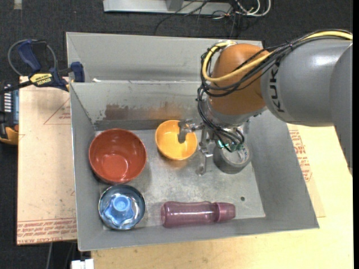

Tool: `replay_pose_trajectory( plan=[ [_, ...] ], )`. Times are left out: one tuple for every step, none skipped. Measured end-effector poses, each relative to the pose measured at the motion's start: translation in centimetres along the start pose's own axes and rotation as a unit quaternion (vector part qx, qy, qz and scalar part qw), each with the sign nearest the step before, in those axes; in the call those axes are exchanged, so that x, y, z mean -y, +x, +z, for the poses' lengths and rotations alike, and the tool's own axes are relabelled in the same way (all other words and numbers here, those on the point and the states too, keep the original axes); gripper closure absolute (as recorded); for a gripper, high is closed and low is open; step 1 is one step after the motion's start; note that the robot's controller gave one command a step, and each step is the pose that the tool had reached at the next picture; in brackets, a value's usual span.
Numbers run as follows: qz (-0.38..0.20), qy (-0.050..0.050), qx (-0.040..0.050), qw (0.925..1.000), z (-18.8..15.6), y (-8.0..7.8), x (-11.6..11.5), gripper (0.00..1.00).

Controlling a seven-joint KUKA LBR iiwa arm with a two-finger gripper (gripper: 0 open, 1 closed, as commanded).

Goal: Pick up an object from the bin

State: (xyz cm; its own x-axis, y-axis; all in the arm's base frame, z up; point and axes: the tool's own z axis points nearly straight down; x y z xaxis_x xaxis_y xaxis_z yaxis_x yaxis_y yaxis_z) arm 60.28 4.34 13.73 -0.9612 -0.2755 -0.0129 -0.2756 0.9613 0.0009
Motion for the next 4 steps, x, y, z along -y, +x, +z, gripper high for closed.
replay_pose_trajectory(
  plan=[
    [0.000,0.000,0.0000,1.0000,0.00,0.00,0.01,0.00],
    [0.001,0.000,0.0000,1.0000,0.00,0.00,0.02,0.00],
    [0.001,0.000,0.0000,1.0000,0.00,0.01,0.02,0.00],
    [0.001,0.000,0.0000,1.0000,0.00,0.01,0.02,0.00]
  ],
)
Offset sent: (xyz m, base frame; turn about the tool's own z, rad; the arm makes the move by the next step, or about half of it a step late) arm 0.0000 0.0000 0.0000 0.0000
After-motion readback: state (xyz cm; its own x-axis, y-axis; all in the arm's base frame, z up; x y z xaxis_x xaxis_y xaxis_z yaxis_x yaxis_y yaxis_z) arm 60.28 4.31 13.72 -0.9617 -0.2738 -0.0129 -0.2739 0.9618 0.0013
